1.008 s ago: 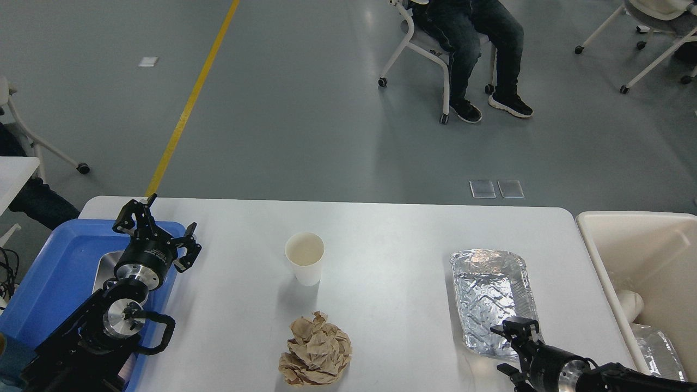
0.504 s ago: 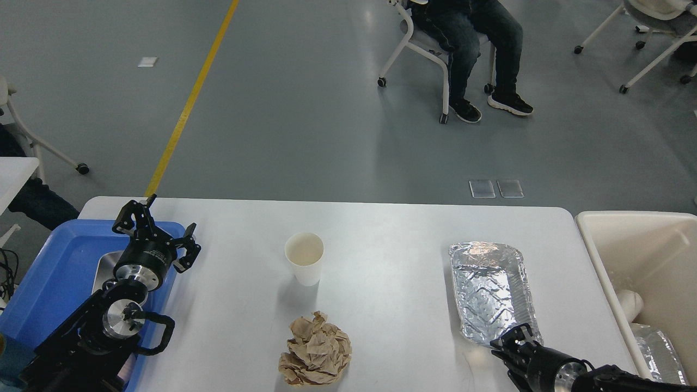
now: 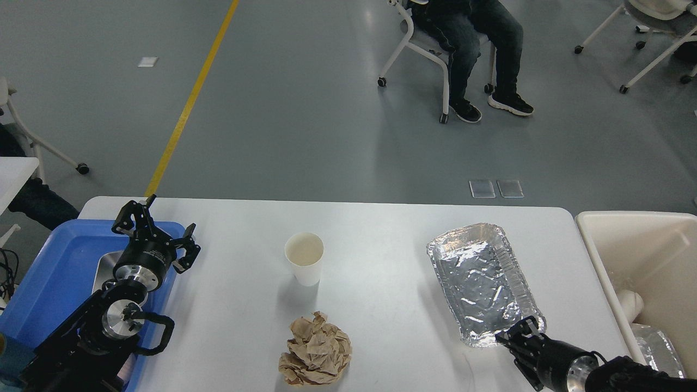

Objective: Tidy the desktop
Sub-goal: 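Lift the foil tray with the right gripper and tilt it up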

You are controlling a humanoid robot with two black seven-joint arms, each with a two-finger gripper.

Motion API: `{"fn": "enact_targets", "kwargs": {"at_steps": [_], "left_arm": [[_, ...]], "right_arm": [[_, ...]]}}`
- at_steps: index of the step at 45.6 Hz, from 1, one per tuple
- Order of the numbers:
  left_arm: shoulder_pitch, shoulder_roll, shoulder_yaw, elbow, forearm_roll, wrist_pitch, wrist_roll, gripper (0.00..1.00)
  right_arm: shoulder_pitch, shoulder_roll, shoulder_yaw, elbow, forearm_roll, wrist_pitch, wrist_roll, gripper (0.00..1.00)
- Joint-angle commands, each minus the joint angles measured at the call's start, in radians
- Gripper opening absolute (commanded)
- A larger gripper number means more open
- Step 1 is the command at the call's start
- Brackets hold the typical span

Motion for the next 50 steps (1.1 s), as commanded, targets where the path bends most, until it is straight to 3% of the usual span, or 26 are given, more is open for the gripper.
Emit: {"fn": "enact_targets", "kwargs": {"at_steps": [1,13,26,37,50], "left_arm": [[0.0,0.0,0.001,-0.001,0.0,0.0,0.001,0.97],[-0.002,0.0,0.001,-0.001,0.0,0.0,0.001,0.97],[0.0,0.0,0.001,-0.001,0.002,0.002,0.001,0.97],[0.001,0.028,0.028,-0.001,0.003,0.002,0.007,0.97],[0.0,0.06,0.062,-0.003,0.003,0.003,0.004,0.97]], "right_arm": [[0.077,-0.123,-0.043,0.081,-0.049,0.052,-0.001,0.0],[0.288,-0.333,-0.14,0.153,-0.175,0.242,-0.006,0.0],[0.41,-0.423,-0.141,0.124,-0.437,0.48,-0.013,0.0],[0.532,-0.325,-0.14,0.056,-0.643,0.679,-0.007,0.0],[0.616,-0.083,-0.146,-0.079,-0.689,0.713,-0.024,0.0]]}}
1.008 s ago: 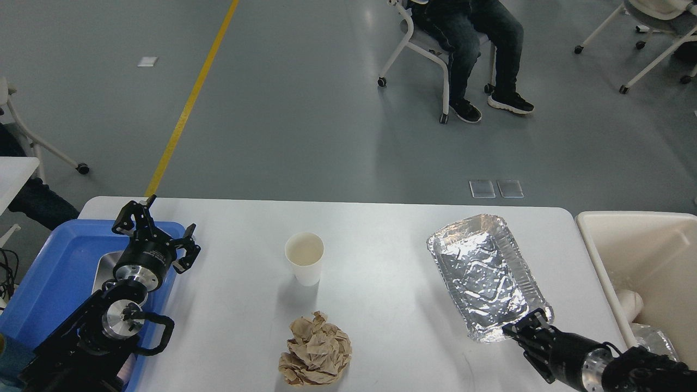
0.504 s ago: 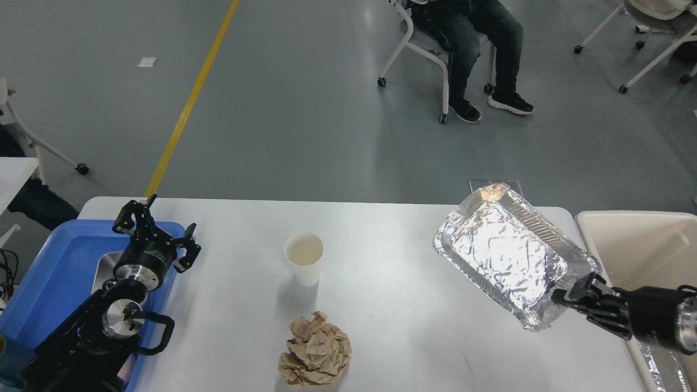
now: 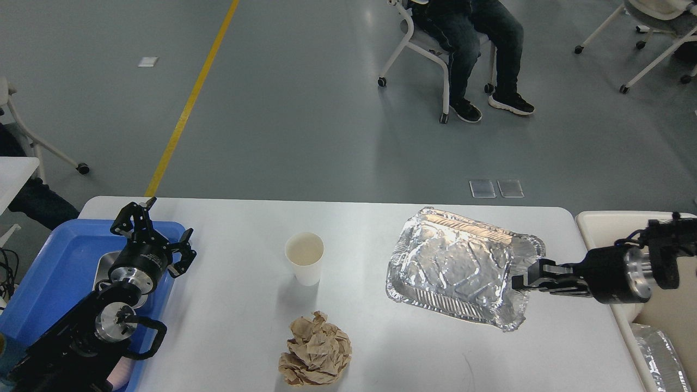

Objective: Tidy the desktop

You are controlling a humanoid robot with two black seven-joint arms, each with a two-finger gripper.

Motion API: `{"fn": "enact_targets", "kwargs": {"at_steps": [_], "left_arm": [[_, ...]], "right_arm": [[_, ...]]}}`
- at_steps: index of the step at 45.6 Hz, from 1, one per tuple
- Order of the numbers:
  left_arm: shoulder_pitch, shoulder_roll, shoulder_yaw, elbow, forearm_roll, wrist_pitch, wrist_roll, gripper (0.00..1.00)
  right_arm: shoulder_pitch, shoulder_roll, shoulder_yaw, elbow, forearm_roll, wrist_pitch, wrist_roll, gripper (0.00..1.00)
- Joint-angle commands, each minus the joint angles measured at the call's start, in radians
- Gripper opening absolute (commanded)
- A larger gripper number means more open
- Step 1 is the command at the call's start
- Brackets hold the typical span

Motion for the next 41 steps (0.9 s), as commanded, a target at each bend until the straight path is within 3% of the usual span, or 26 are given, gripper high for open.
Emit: {"fn": "enact_targets", "kwargs": {"at_steps": [1,10,13,16,17,22,27,41], "left_arm": [[0.001,0.012,0.001,0.0,0.0,0.0,0.0,0.97],[-0.001,0.012,0.001,-0.002,0.0,0.002,0.0,0.97],[-0.001,0.012,0.001,-0.002,0.0,0.002,0.0,0.97],[-0.001,0.012,0.001,-0.002,0.0,0.0,0.0,0.97],[-0.001,0.012,0.001,-0.002,0.0,0.0,0.0,0.97],[-0.001,0.017,0.001,-0.002,0.0,0.0,-0.001,0.97],[-0.004,0.02,0.001,-0.002,0.0,0.0,-0.001,0.97],[-0.003,0.023,0.001,-0.002,0.006,-0.004,-0.005,0.97]], "right_arm": [[0.023,0.109,-0.005,-0.06,-0.033,0.001,-0.006,0.0],[0.066,0.221,-0.009,-0.145,-0.071,0.009,0.002,0.0],[0.086,0.235,-0.012,-0.145,-0.055,0.053,-0.033,0.0],[0.091,0.261,-0.014,-0.145,-0.021,0.096,-0.104,0.0],[0.091,0.275,-0.014,-0.153,0.01,0.111,-0.151,0.0],[0.098,0.304,-0.012,-0.205,0.171,0.188,-0.295,0.0],[0.118,0.35,-0.014,-0.243,0.288,0.237,-0.383,0.0],[0.141,0.463,-0.012,-0.317,0.327,0.26,-0.402,0.0]]}}
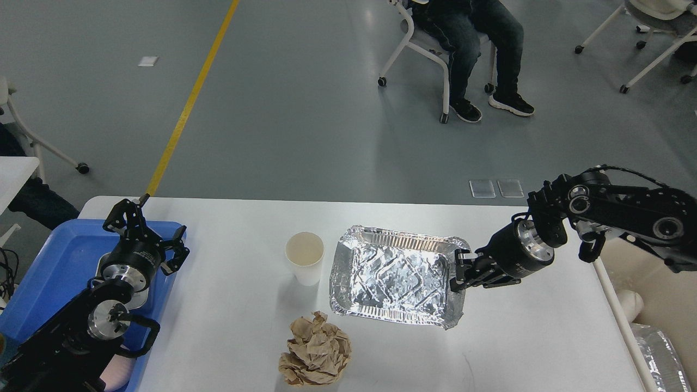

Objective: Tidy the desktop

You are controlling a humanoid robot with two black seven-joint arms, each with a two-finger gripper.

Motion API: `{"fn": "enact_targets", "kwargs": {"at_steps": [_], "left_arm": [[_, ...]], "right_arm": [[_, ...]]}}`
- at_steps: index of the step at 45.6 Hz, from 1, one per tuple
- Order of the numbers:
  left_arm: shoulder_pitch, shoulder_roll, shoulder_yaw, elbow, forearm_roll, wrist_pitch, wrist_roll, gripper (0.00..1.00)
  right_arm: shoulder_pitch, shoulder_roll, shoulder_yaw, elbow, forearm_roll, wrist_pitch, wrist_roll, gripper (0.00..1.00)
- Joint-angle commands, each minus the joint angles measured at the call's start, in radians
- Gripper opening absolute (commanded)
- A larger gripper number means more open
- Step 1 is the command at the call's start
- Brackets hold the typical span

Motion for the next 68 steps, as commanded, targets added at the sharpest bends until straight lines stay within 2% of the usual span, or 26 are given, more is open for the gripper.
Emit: {"fn": "enact_targets", "kwargs": {"at_steps": [1,7,16,25,29,34,38,41,46,49,53,56,68], "left_arm": [[0.002,0.004,0.001,0.0,0.006,-0.003,-0.004,0.97],[0.001,0.017,0.003,0.0,0.009,-0.001,-0.007,0.97],[0.005,0.038,0.001,0.0,0.007,-0.001,-0.007,0.97],[0.007,0.05,0.003,0.002,0.009,-0.003,-0.012,0.97],[0.007,0.05,0.003,0.002,0.025,0.002,-0.047,0.97],[0.004,0.05,0.002,0.003,0.166,0.041,-0.139,0.97],[0.002,0.052,0.001,0.003,0.329,0.121,-0.156,0.97],[-0.01,0.058,-0.003,0.002,0.394,0.152,-0.151,0.97],[-0.016,0.07,0.003,-0.02,0.395,0.134,-0.144,0.97],[-0.051,0.107,0.055,-0.03,0.397,0.092,-0.092,0.97],[-0.1,0.184,0.208,-0.066,0.4,0.077,-0.01,0.97],[-0.146,0.256,0.342,-0.113,0.398,0.075,0.024,0.97],[-0.312,0.632,0.739,-0.441,0.437,0.08,0.034,0.97]], "right_arm": [[0.014,0.04,0.001,-0.041,0.027,0.013,-0.003,0.0],[0.039,0.116,0.003,-0.095,0.08,0.056,-0.026,0.0],[0.06,0.203,0.001,-0.143,0.107,0.079,-0.034,0.0],[0.071,0.215,0.001,-0.149,0.11,0.084,-0.033,0.0],[0.074,0.211,0.0,-0.149,0.11,0.085,-0.033,0.0],[0.077,0.2,0.001,-0.141,0.11,0.093,-0.033,0.0],[0.082,0.18,0.001,-0.14,0.11,0.098,-0.033,0.0],[0.086,0.174,0.001,-0.138,0.11,0.098,-0.033,0.0],[0.086,0.165,0.003,-0.134,0.11,0.099,-0.033,0.0],[0.088,0.162,0.003,-0.131,0.11,0.099,-0.033,0.0],[0.091,0.159,0.003,-0.131,0.11,0.098,-0.033,0.0],[0.094,0.156,0.006,-0.129,0.11,0.098,-0.033,0.0],[0.094,0.136,0.006,-0.117,0.108,0.096,-0.033,0.0]]}}
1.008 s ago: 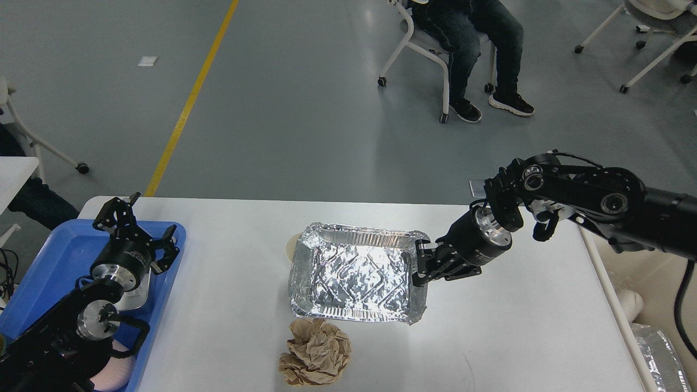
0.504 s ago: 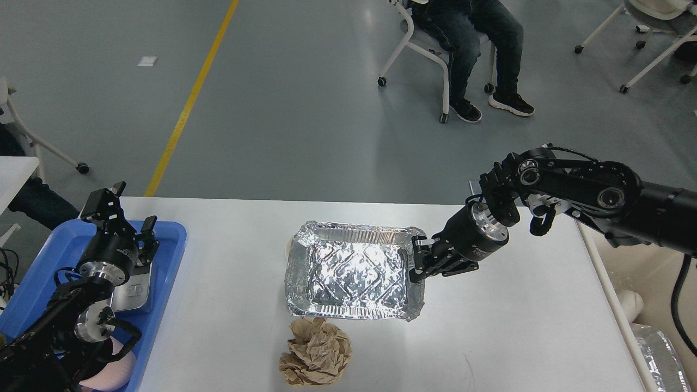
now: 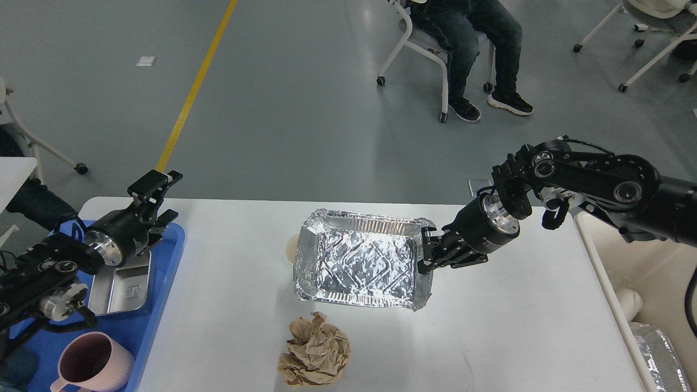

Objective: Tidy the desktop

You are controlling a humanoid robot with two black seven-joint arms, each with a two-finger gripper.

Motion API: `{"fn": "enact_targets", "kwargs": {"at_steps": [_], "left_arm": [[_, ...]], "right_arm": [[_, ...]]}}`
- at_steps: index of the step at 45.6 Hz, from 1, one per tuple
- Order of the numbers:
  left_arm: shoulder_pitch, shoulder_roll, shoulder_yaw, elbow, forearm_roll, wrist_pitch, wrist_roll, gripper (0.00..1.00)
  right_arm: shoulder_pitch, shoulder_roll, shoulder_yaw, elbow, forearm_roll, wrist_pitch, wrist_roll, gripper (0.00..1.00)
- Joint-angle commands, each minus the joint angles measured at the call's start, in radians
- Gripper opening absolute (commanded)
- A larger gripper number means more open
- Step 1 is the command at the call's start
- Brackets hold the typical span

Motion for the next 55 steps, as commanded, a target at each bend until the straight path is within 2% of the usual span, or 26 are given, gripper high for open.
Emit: {"fn": "enact_targets", "kwargs": {"at_steps": [1,4,11,14,26,30,40,48,55], "left_arm": [[-0.094,0.191,0.192,-0.158,0.046,0.002,0.003,0.97],[-0.143,0.263,0.29,-0.215,0.102,0.002,0.014,0.97],[-0.171,0.371,0.43,-0.306,0.239,0.003,0.109,0.97],[-0.169,0.415,0.448,-0.345,0.318,0.003,0.13,0.97],[-0.179,0.613,0.436,-0.488,0.463,0.009,0.131,0.97],[-0.179,0.652,0.431,-0.497,0.472,0.04,0.131,0.97],[-0.171,0.659,0.428,-0.539,0.471,0.195,0.123,0.97],[-0.176,0.646,0.431,-0.556,0.471,0.201,0.123,0.97],[-0.177,0.606,0.433,-0.53,0.461,0.167,0.127,0.97]], "right_arm": [[0.0,-0.007,0.0,0.006,-0.002,-0.001,0.0,0.0],[0.0,-0.007,0.0,0.006,-0.003,-0.003,0.0,0.0],[0.002,-0.007,0.002,0.006,-0.003,-0.003,0.0,0.0],[0.002,-0.007,0.002,0.006,-0.003,-0.003,0.0,0.0],[0.003,-0.017,0.005,0.007,-0.005,-0.003,0.0,0.0],[0.012,-0.018,0.005,0.007,-0.003,-0.003,0.0,0.0],[0.014,-0.017,0.009,0.007,-0.003,-0.003,0.0,0.0],[0.014,-0.027,0.011,0.009,-0.003,-0.003,0.0,0.0],[0.014,-0.033,0.014,0.009,-0.003,-0.003,0.0,0.0]]}}
